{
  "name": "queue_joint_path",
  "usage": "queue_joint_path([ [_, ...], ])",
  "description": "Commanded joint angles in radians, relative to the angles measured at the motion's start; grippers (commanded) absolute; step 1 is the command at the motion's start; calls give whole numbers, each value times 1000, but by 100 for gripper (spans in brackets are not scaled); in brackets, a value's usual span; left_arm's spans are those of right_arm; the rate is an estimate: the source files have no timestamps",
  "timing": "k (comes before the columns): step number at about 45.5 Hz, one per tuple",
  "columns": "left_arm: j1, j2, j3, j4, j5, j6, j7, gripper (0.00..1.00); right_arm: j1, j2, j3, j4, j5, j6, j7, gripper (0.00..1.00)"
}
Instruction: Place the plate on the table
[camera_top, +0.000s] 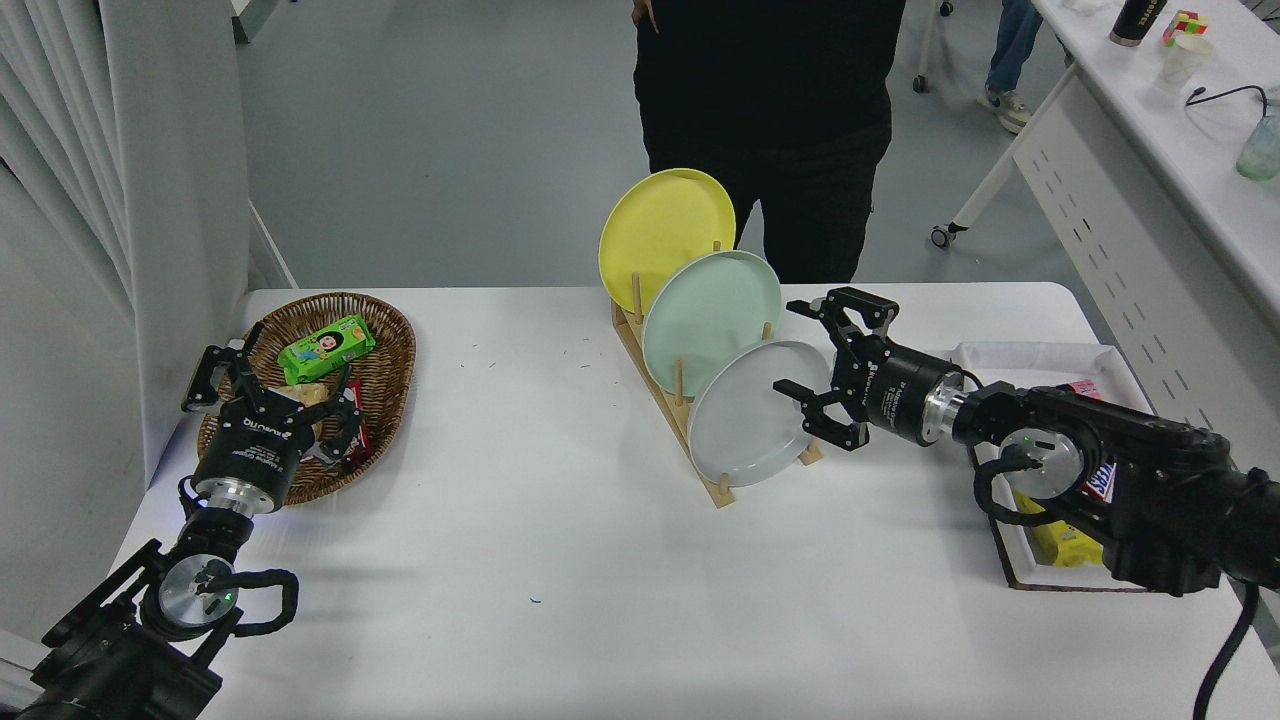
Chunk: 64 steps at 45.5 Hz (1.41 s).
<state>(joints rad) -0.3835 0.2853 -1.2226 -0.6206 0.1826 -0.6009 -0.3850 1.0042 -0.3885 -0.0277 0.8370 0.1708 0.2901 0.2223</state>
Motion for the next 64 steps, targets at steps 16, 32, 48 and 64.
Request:
queue_joint_path([
  [16, 0, 0, 0, -1, 0, 0, 0, 98, 20, 36, -20, -3, 1, -74, -3, 87],
  [32, 0, 0, 0, -1, 0, 0, 0, 98, 25, 56, -20, -3, 4, -95, -5, 82],
  [48, 0, 0, 0, 1, 0, 0, 0, 98, 27, 62, -20, -3, 7, -103, -5, 71],
  [64, 0, 0, 0, 1, 0, 0, 0, 98, 36, 85, -21, -3, 12, -121, -6, 63],
])
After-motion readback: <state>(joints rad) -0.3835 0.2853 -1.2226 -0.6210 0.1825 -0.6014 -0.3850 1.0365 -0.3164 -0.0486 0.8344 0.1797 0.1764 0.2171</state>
